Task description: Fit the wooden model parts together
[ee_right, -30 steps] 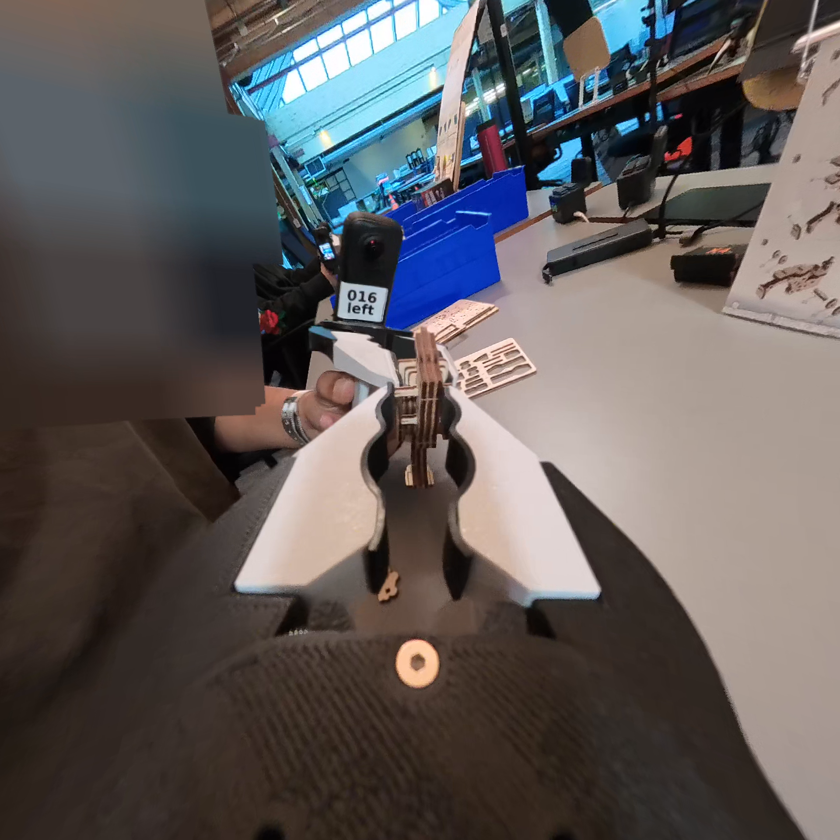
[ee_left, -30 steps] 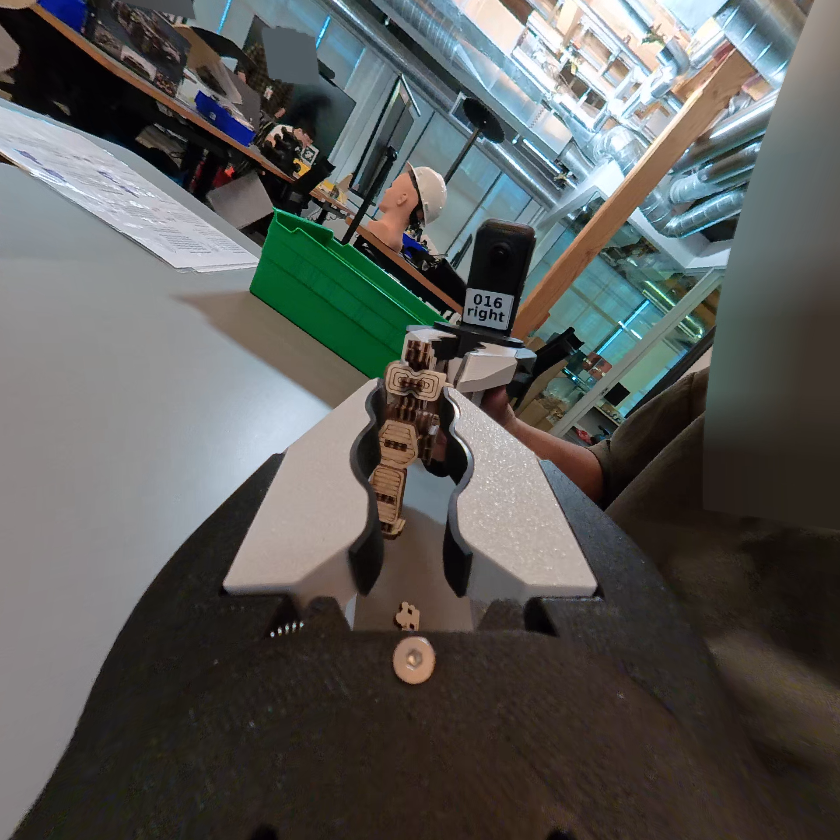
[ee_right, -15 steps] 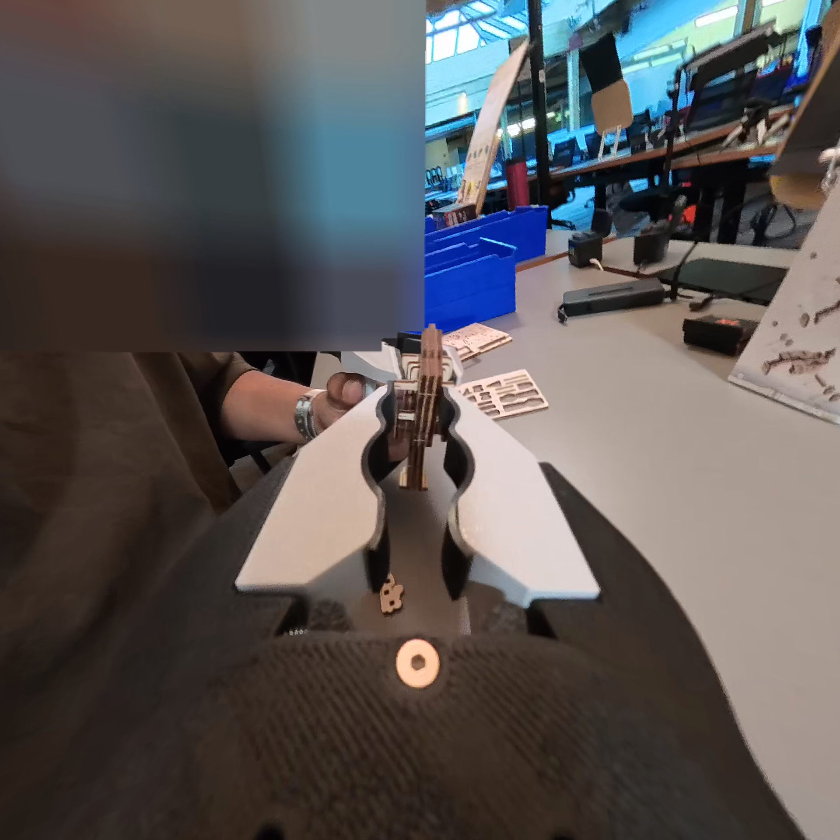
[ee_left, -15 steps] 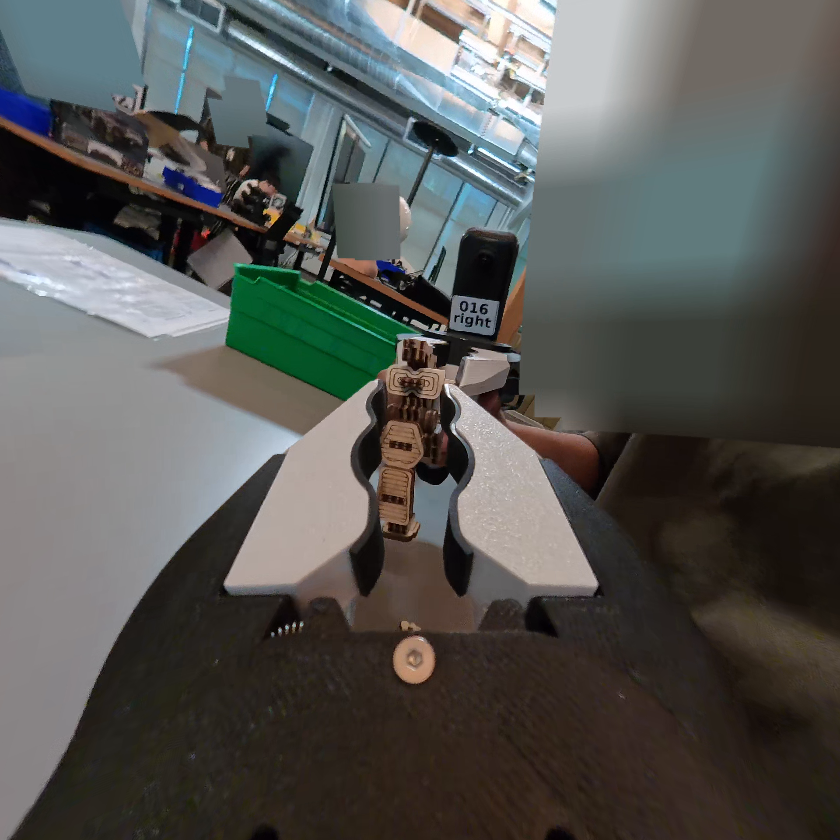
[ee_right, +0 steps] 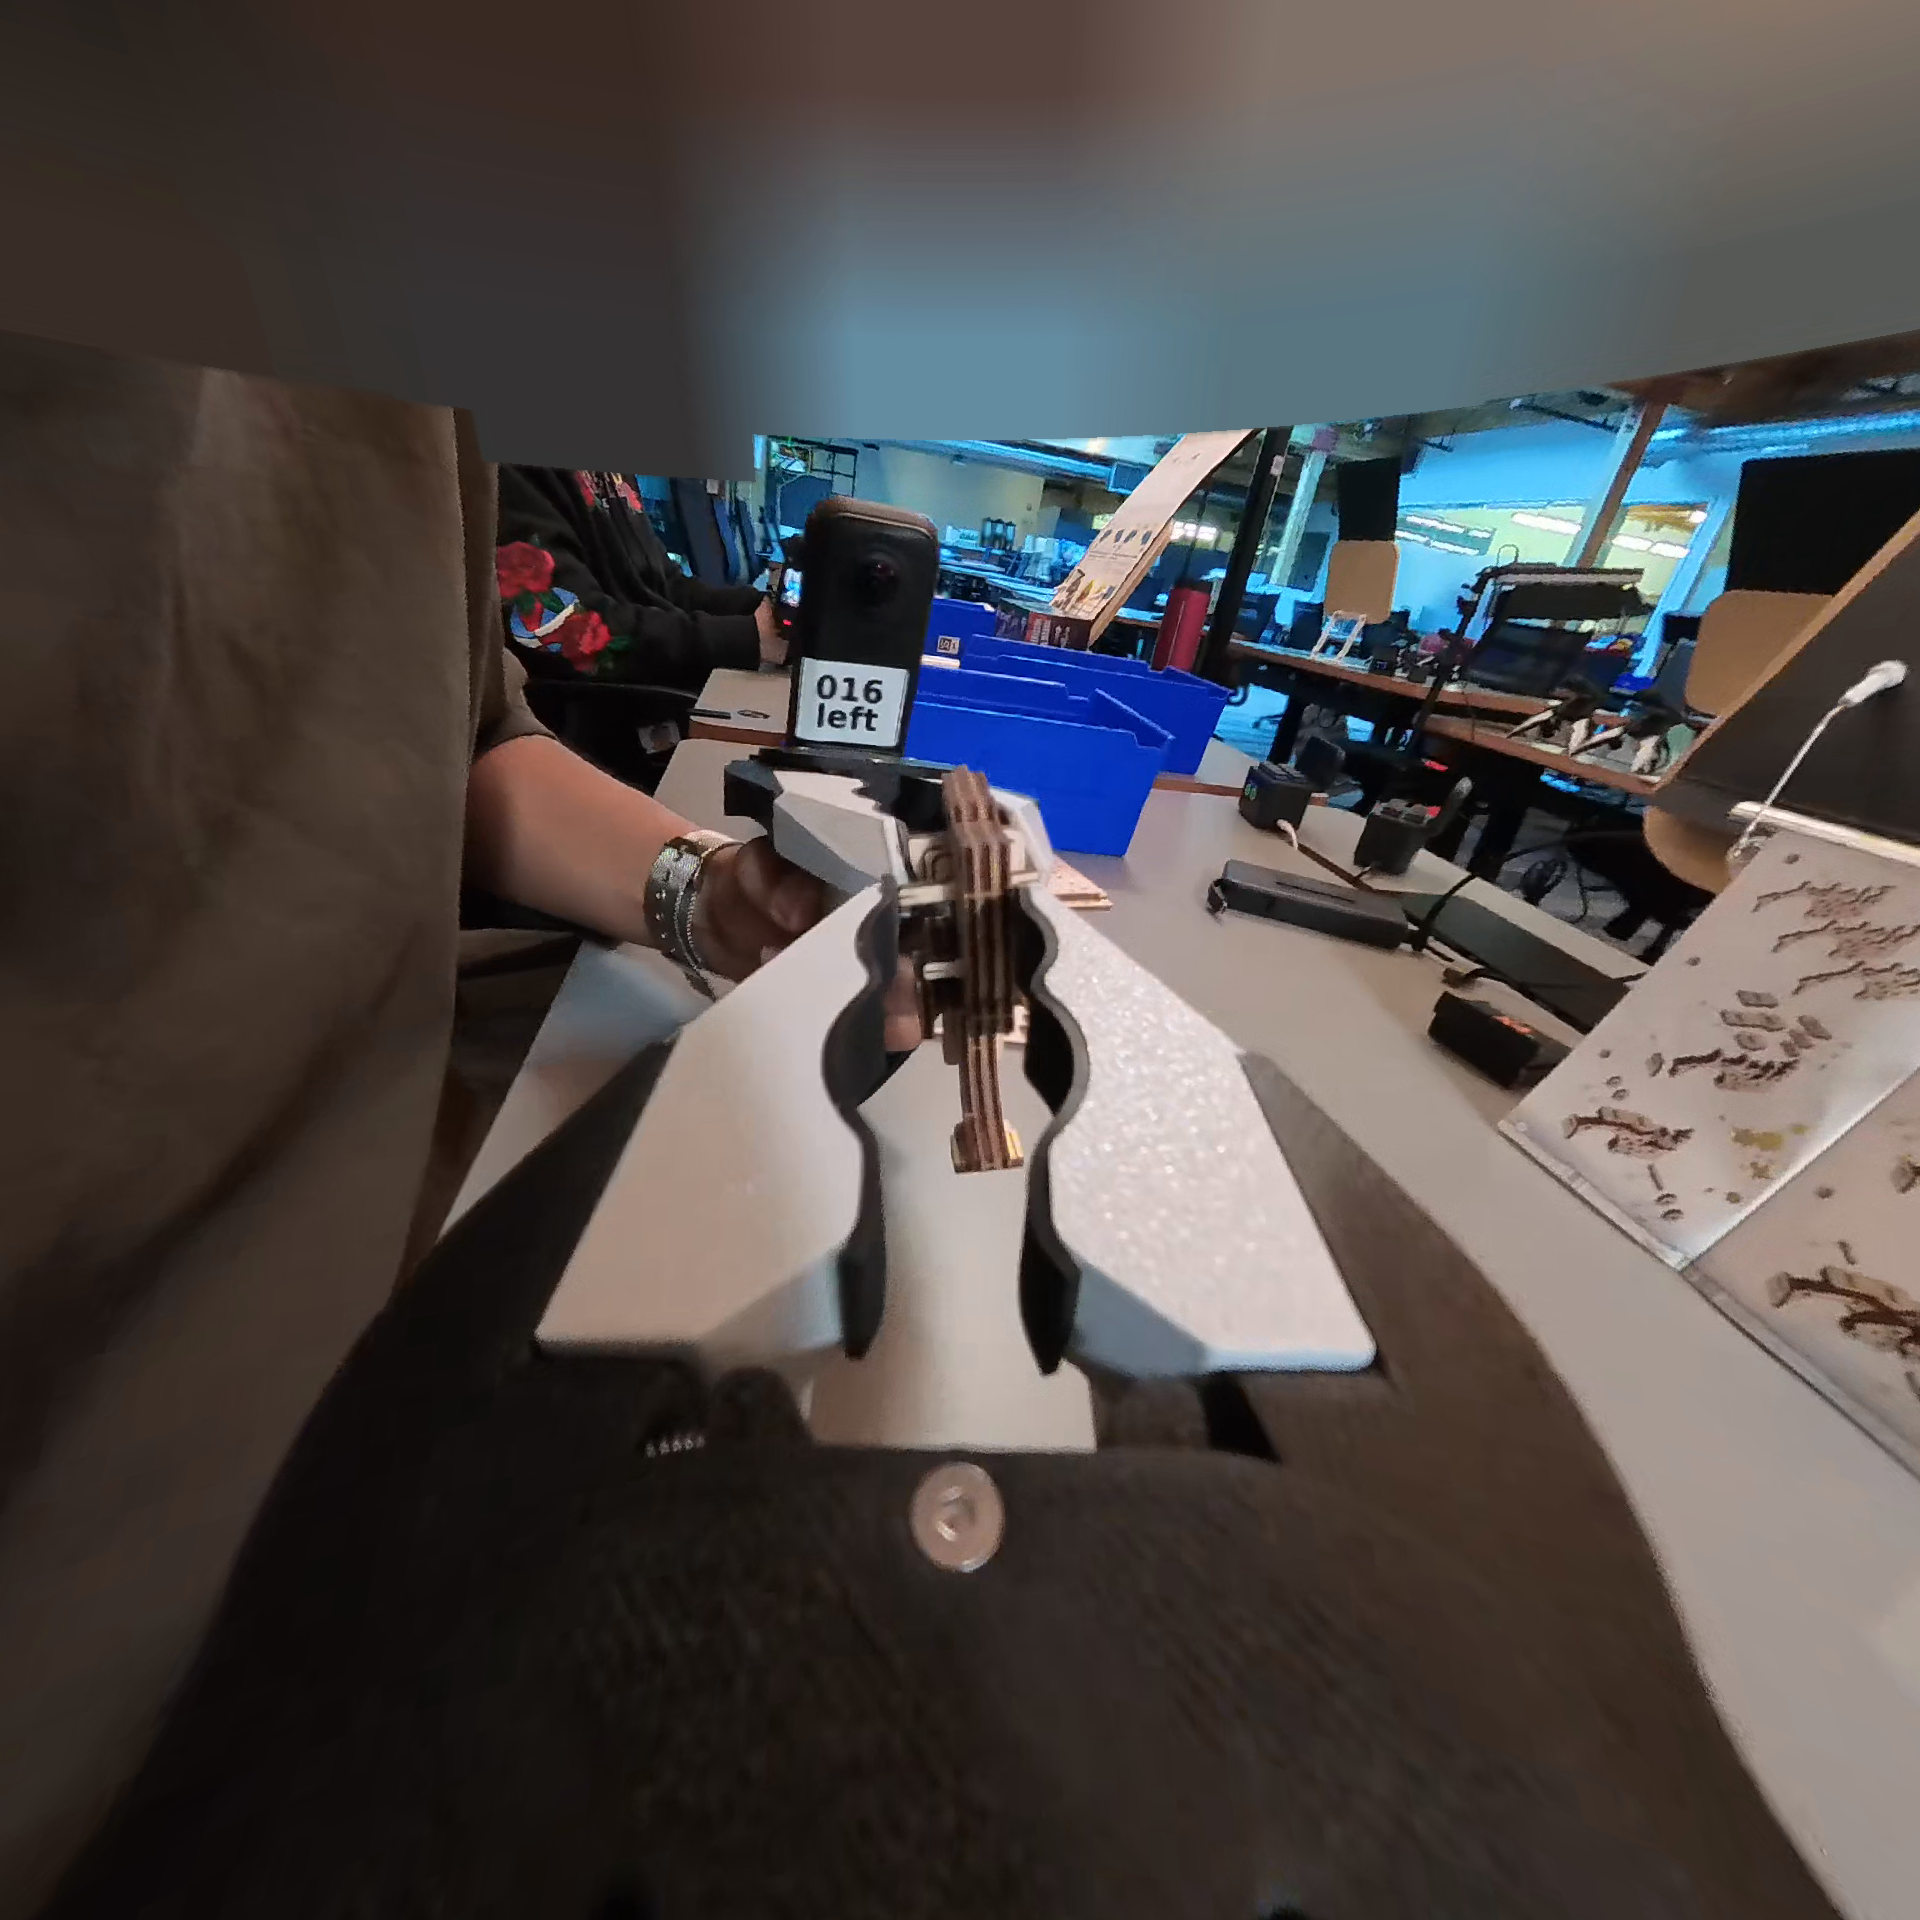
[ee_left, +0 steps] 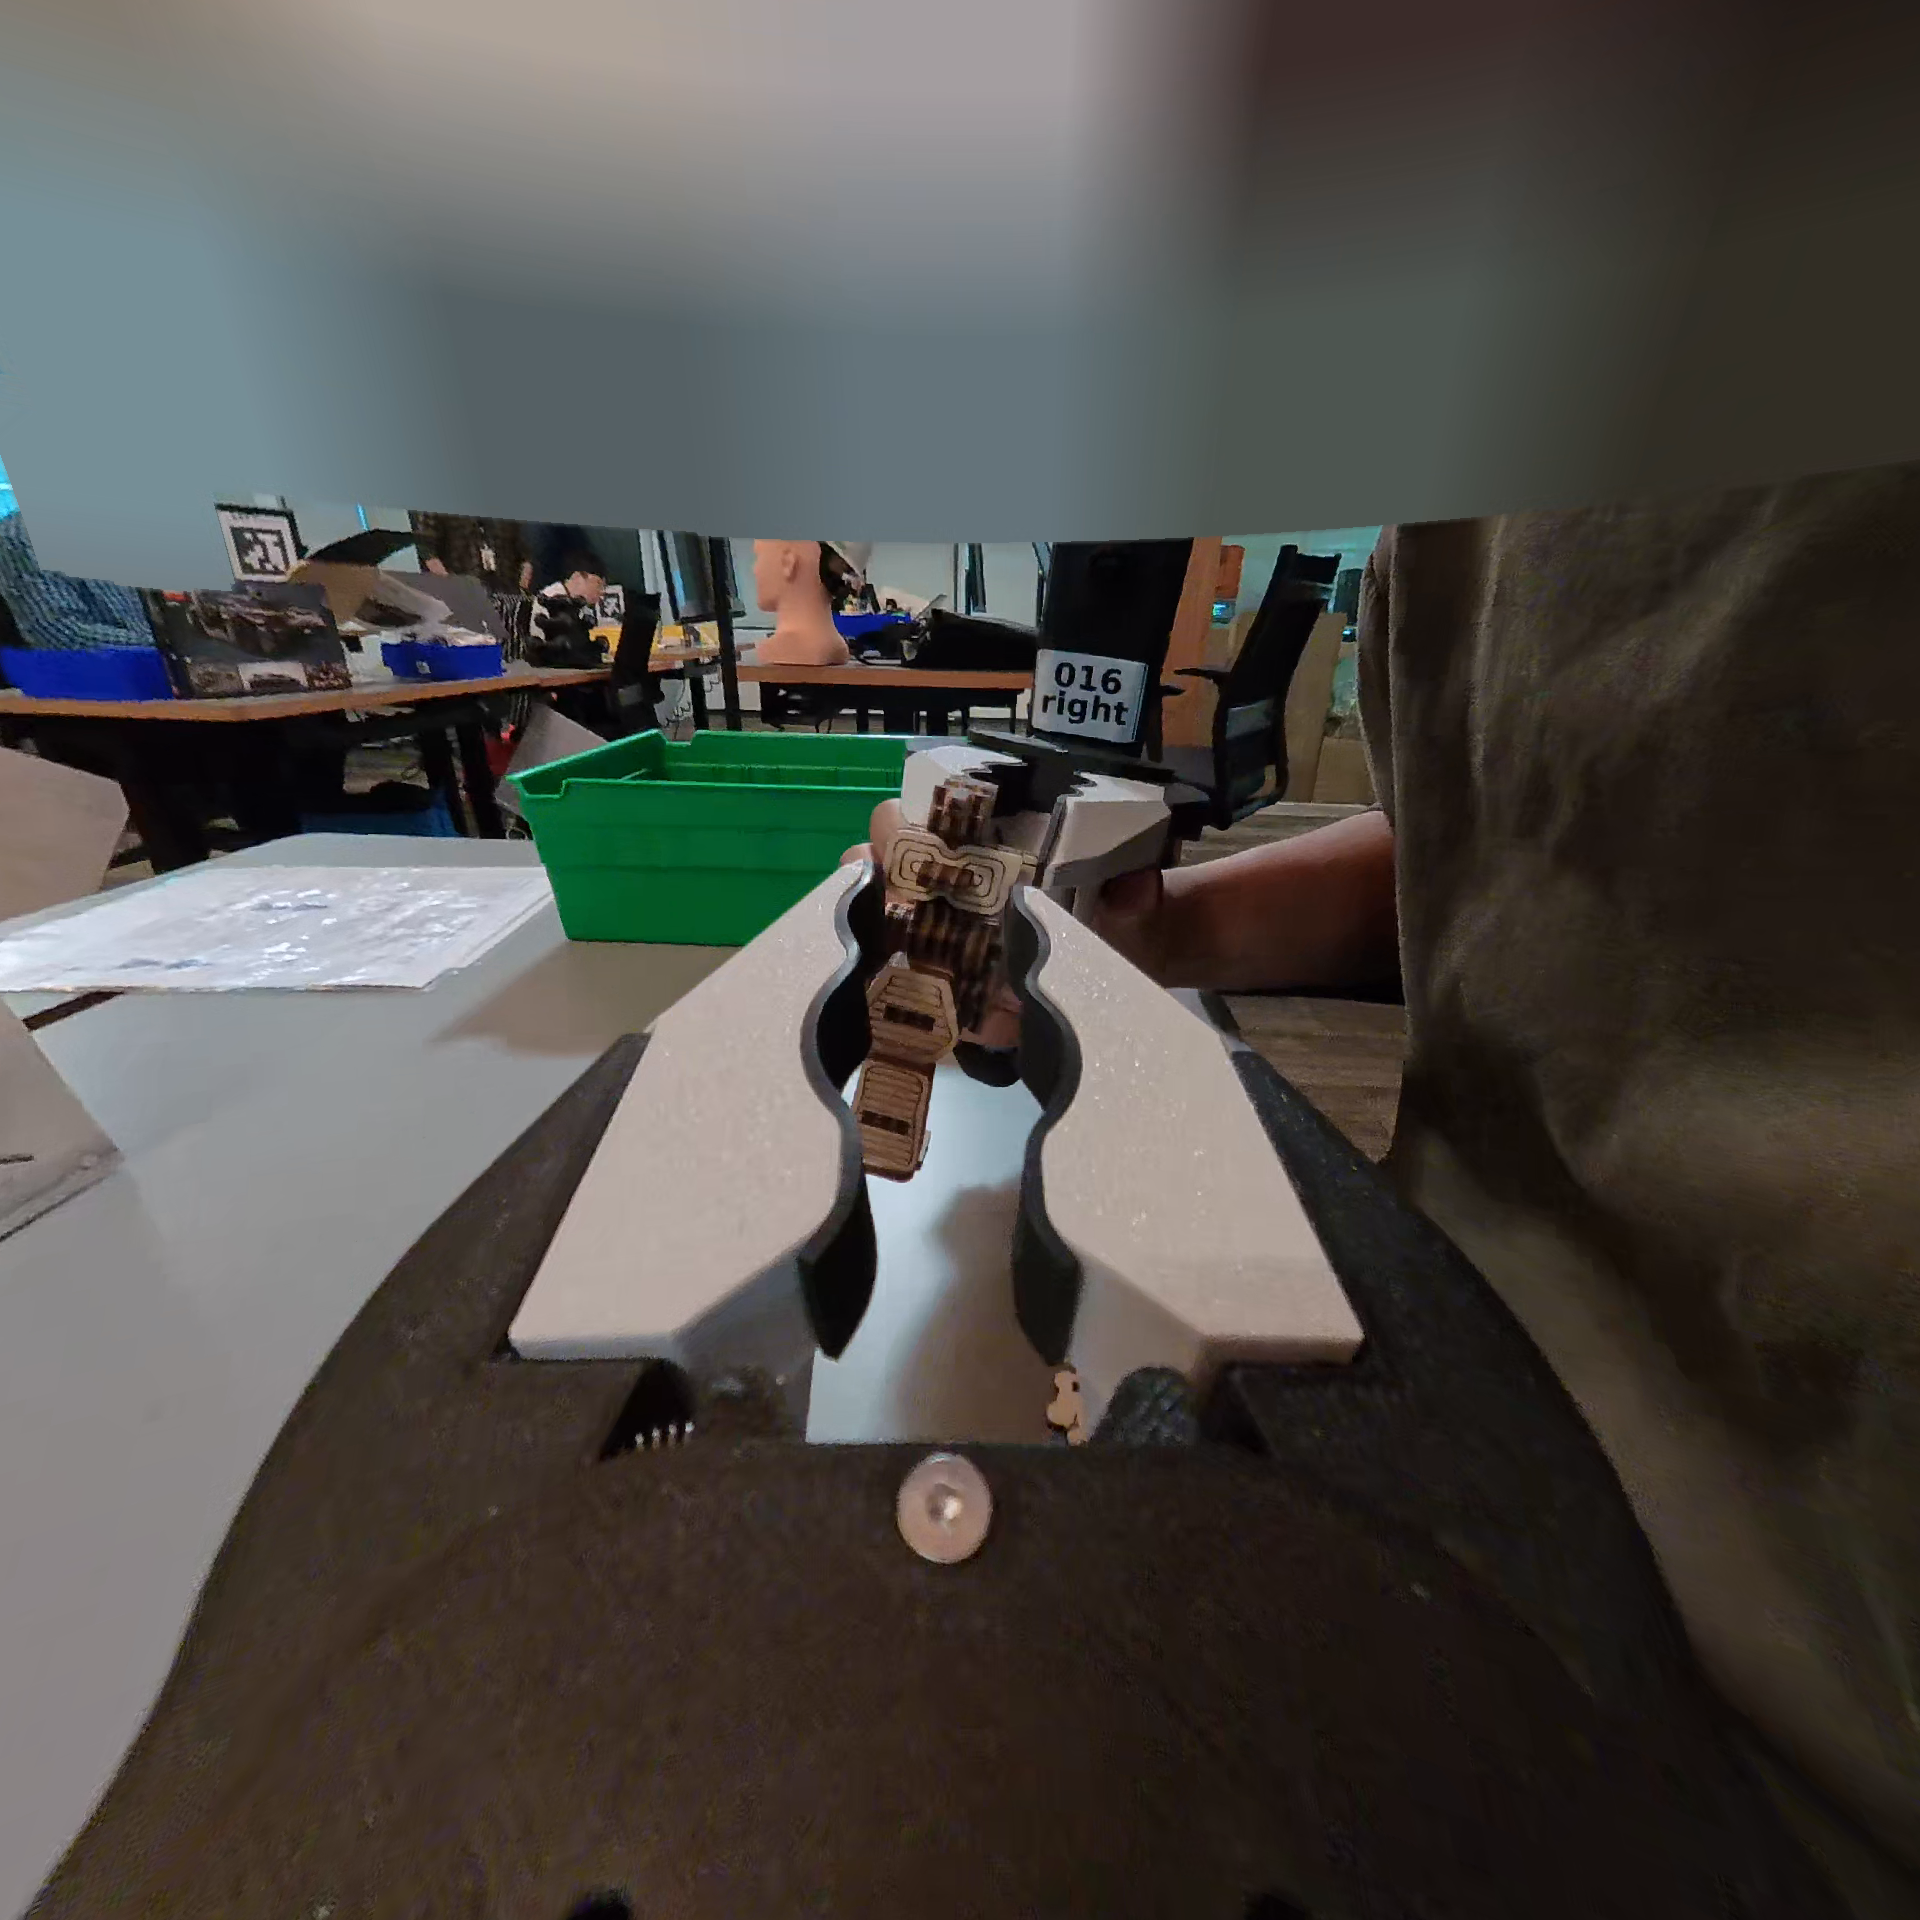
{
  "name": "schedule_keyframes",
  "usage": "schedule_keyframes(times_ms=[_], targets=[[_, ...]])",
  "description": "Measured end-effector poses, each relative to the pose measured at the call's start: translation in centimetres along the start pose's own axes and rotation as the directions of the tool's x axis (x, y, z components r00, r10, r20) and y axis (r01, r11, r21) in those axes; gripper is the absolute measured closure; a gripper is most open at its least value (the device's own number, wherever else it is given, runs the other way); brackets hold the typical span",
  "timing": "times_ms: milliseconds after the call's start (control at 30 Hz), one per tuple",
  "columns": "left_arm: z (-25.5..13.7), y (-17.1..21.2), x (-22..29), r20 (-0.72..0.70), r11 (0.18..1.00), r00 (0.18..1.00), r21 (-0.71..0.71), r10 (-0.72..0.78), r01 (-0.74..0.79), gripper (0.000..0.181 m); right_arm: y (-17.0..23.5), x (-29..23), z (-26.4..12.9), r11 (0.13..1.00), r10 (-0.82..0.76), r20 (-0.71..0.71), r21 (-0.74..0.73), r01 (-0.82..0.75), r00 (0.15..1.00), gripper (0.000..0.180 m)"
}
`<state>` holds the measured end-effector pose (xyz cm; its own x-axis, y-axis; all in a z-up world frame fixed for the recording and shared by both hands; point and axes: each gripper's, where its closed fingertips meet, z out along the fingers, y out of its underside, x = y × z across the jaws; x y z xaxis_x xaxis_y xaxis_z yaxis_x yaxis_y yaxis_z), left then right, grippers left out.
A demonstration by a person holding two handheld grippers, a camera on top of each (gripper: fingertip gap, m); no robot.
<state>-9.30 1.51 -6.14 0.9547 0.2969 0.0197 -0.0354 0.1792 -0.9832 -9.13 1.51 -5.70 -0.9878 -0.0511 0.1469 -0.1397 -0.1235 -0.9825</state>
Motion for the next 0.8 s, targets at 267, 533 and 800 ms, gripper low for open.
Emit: schedule_keyframes(times_ms=[267,533,800], targets=[[-0.1,1.3,-0.3,-0.032,0.994,0.996,-0.062,-0.089,0.087,0.161,0.4,0.6,-0.5,0.990,0.140,0.040,-0.008,-0.140,0.989,0.172],[0.0,1.5,-0.4,-0.032,0.987,0.989,-0.070,-0.147,0.145,0.161,1.0,0.4,-0.3,0.990,0.129,0.027,-0.060,-0.127,0.991,0.152],[-0.1,1.4,-0.6,-0.026,0.985,0.987,-0.066,-0.158,0.156,0.161,0.6,0.9,-0.5,0.993,0.115,-0.003,-0.026,-0.115,0.993,0.156]])
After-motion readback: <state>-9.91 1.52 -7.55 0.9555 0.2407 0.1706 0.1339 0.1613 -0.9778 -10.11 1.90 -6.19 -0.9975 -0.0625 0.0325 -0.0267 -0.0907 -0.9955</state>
